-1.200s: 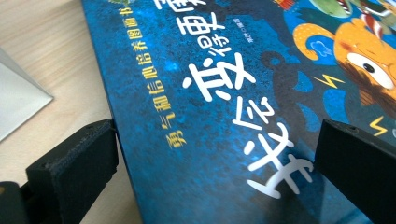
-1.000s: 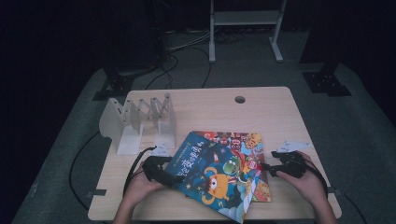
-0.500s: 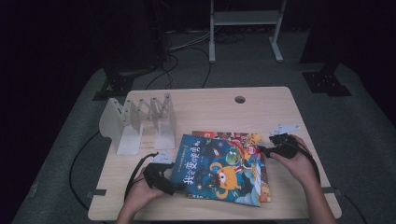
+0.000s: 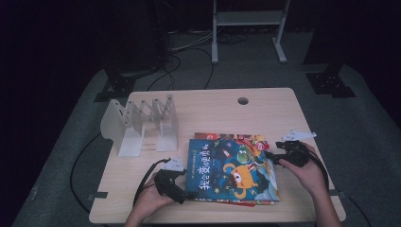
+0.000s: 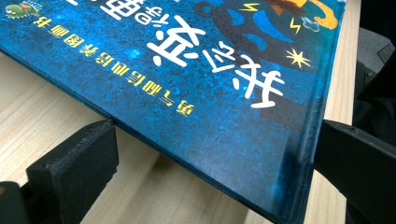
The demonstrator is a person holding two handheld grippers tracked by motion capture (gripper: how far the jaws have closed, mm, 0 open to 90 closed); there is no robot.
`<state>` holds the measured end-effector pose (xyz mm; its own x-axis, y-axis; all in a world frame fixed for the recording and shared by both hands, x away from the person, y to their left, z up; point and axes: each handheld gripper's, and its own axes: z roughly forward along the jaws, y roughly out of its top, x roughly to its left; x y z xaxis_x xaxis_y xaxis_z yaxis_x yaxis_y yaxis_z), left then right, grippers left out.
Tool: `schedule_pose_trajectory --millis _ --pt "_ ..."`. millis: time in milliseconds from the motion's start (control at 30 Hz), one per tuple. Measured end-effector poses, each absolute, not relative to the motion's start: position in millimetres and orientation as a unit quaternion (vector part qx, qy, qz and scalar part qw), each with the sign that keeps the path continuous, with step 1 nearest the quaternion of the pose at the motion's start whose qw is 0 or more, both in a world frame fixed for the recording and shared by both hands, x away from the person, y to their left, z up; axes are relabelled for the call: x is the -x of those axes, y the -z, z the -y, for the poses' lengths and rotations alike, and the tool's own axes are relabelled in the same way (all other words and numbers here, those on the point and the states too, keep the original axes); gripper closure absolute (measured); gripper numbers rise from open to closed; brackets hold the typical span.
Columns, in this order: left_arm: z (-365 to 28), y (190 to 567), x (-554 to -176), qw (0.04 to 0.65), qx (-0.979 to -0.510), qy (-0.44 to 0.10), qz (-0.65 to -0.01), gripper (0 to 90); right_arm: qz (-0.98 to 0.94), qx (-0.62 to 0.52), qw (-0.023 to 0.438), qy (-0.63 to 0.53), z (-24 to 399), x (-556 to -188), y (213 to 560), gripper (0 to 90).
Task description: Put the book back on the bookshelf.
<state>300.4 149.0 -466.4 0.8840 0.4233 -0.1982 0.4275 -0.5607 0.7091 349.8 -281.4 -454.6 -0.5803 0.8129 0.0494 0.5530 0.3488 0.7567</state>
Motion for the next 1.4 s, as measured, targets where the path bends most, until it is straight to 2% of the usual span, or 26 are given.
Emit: schedule_pose_trajectory --millis 333,567,1133,1400 --pt "-171 462 -306 0.418 -0.867 -0.025 -0.269 0.0 -0.807 -0.422 0.110 -0.397 272 -338 468 29.7" --pt "-188 461 -310 0.417 -0.859 -0.042 -0.293 0.0 -0.808 -0.421 0.111 -0.397 266 -336 468 30.3" --pt "-220 458 -309 0.415 -0.847 -0.061 -0.326 0.0 -0.834 -0.373 0.120 -0.388 204 -332 462 32.4" --pt "-228 458 -306 0.413 -0.844 -0.065 -0.336 0.0 -0.840 -0.360 0.139 -0.382 229 -323 458 32.1"
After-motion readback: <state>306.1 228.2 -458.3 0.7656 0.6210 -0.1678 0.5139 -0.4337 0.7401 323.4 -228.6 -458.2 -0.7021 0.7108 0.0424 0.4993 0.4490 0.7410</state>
